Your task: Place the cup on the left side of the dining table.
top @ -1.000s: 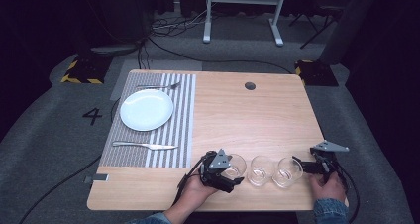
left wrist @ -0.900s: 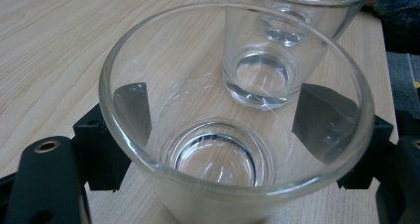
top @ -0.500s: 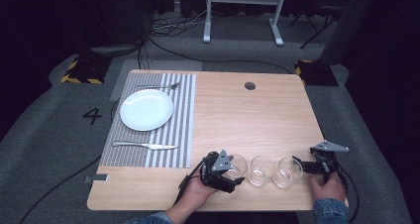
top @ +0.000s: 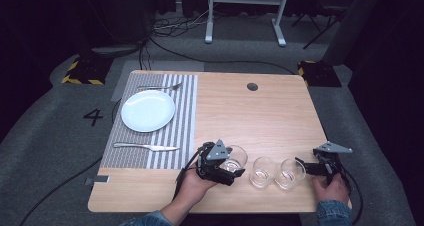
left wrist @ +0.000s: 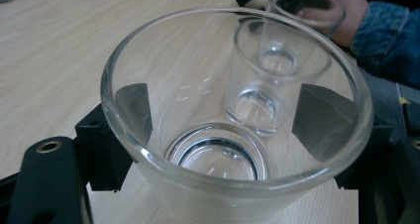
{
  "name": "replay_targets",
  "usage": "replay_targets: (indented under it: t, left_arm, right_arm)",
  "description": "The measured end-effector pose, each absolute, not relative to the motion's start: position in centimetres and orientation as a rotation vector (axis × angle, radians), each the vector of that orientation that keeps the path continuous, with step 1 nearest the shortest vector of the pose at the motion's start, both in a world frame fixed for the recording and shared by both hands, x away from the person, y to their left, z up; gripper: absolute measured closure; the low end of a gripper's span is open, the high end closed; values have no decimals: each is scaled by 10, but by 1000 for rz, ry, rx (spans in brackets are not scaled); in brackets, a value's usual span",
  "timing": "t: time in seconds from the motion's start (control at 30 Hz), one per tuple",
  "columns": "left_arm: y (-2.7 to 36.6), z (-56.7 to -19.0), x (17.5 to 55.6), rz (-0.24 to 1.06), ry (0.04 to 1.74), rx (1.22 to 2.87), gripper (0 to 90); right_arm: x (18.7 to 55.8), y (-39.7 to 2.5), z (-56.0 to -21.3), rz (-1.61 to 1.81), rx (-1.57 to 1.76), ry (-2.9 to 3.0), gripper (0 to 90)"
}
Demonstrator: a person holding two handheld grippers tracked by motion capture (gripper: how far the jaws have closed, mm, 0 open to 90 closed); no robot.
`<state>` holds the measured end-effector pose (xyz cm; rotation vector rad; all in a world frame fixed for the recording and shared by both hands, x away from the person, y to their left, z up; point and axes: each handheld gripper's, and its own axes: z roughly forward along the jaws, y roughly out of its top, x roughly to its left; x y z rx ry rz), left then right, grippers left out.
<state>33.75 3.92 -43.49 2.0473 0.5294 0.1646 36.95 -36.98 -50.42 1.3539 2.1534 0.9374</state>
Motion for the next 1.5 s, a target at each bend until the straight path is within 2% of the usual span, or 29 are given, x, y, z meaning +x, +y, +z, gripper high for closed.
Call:
replay_targets:
  t: [0.17,0.33,0.57,0.97,1.07,1.5]
  left_arm:
    - [52,-415,345,201,578,2022,203]
    - [62,-395,352,295,609,2007,203]
    - [83,-378,368,300,675,1921,203]
    - [103,-375,385,442,757,1916,202]
    - [112,-376,389,433,782,1898,202]
    - [170,-381,408,507,906,1904,201]
  right_arm:
    - [370,-370,-504,937,1354,2153,128]
    - [370,-370,-504,937,1354,2153,128]
    - [370,-370,-504,938,1354,2153,128]
    - [370,-370,-504,938,1354,2153,129]
    - [369,-370,-504,938,1355,2153,128]
    - [370,-370,-504,937,1355,2152,129]
